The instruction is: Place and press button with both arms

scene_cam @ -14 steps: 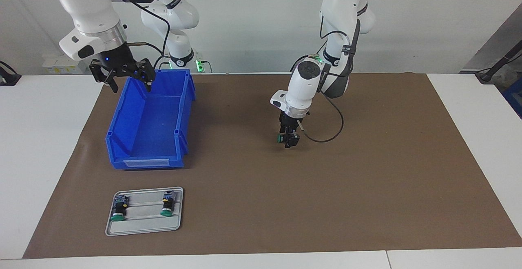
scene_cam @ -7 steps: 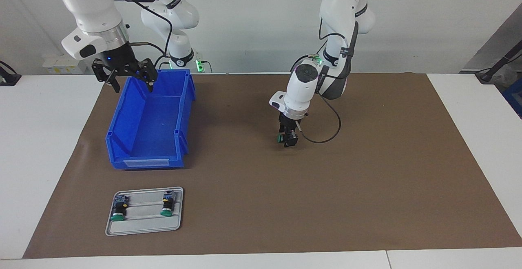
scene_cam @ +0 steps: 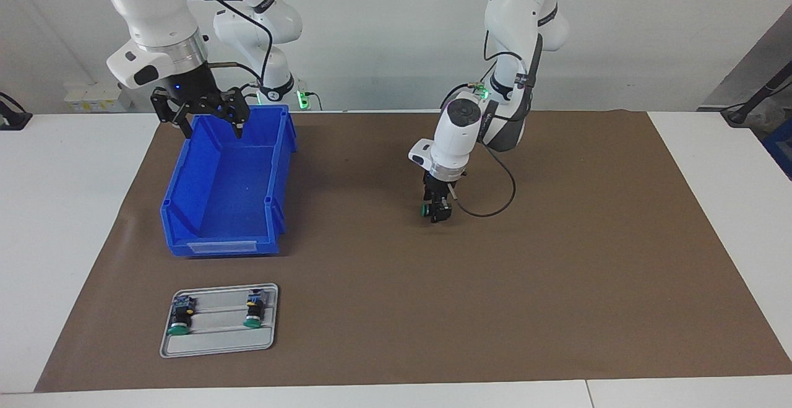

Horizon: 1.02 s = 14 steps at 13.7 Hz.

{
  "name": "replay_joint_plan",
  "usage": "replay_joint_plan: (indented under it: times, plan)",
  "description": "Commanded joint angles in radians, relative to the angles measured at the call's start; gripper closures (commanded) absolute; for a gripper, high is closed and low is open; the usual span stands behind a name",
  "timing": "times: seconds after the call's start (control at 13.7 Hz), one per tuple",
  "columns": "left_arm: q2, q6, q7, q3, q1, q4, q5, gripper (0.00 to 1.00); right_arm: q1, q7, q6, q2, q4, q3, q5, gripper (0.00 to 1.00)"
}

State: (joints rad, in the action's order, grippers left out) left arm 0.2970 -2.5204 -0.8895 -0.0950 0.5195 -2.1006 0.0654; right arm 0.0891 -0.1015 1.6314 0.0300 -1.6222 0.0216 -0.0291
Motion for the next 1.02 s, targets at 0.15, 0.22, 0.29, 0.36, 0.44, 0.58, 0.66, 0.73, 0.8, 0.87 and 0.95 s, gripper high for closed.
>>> replay_joint_plan:
  times: [0.15, 0.22, 0.29, 0.36, 0.44, 0.58, 0.66, 0.73, 0.8, 0.87, 0.95]
  plan:
    - [-0.002, -0.023, 0.027, 0.009, 0.016, -0.006, 0.005, 0.33, -0.003, -0.012, 0.002, 0.005, -0.018, 0.008, 0.001, 0.0]
    - [-0.002, -0.023, 0.027, 0.009, 0.025, -0.003, 0.005, 0.31, -0.005, -0.012, 0.001, 0.005, -0.019, 0.008, 0.003, 0.0]
    - [-0.002, -0.021, 0.027, 0.009, 0.028, -0.003, 0.005, 0.3, -0.005, -0.014, 0.001, 0.005, -0.019, 0.008, 0.011, 0.0]
    - [-0.002, -0.021, 0.027, 0.009, 0.031, -0.003, 0.005, 0.28, -0.005, -0.018, 0.002, 0.007, -0.022, 0.008, 0.014, 0.0]
    - [-0.002, -0.02, 0.027, 0.009, 0.039, -0.003, 0.005, 0.26, -0.006, -0.029, 0.004, 0.008, -0.028, 0.008, 0.014, 0.0]
    - [-0.002, -0.018, 0.027, 0.009, 0.045, -0.004, 0.005, 0.25, -0.006, -0.038, 0.002, 0.01, -0.033, 0.008, 0.015, 0.0]
    - [-0.004, -0.017, 0.026, 0.011, 0.05, -0.007, 0.007, 0.25, -0.006, -0.038, -0.004, 0.01, -0.033, 0.008, 0.015, 0.0]
    - [-0.004, -0.017, 0.026, 0.011, 0.05, -0.012, 0.005, 0.25, -0.006, -0.038, -0.005, 0.01, -0.033, 0.008, 0.015, 0.0]
    - [-0.004, -0.017, 0.026, 0.011, 0.05, -0.013, 0.005, 0.25, -0.006, -0.038, -0.005, 0.01, -0.033, 0.008, 0.015, 0.0]
    - [-0.004, -0.017, 0.026, 0.011, 0.05, -0.013, 0.005, 0.26, -0.006, -0.038, -0.007, 0.01, -0.033, 0.008, 0.015, 0.0]
    - [-0.004, -0.015, 0.026, 0.011, 0.05, -0.015, 0.005, 0.3, -0.005, -0.035, -0.005, 0.01, -0.033, 0.008, 0.015, 0.0]
